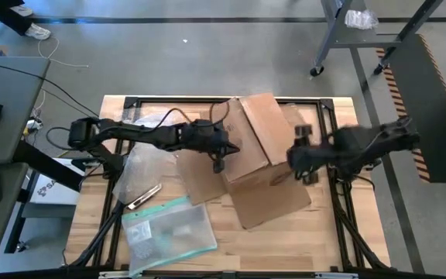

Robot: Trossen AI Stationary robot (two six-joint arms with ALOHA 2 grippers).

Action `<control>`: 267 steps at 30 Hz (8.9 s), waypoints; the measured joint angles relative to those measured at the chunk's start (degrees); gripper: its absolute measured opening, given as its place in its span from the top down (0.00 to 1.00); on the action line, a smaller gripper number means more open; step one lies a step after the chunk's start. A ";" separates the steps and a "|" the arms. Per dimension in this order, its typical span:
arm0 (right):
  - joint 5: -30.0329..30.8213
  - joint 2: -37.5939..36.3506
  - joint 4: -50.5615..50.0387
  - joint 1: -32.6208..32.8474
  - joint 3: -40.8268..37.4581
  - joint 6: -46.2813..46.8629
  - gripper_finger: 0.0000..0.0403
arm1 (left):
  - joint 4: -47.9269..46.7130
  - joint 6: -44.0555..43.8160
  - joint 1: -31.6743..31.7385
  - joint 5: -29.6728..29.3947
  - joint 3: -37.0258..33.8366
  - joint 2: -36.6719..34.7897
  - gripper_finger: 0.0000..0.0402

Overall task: Unpack boxes
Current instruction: Break down cardboard box until it is fully flat

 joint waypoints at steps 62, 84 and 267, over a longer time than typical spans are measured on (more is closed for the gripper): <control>2.51 -8.63 -8.54 -21.84 -7.05 28.42 0.59 | -26.60 -7.09 -4.95 -11.73 2.65 -1.24 1.00; -0.87 -2.34 14.29 -23.08 -0.51 8.79 0.45 | -26.50 -8.02 -4.90 -11.83 2.64 -1.24 1.00; -26.28 6.77 36.93 -4.25 -0.87 -0.91 0.61 | -15.92 -9.05 -13.17 -13.49 -4.54 -17.17 1.00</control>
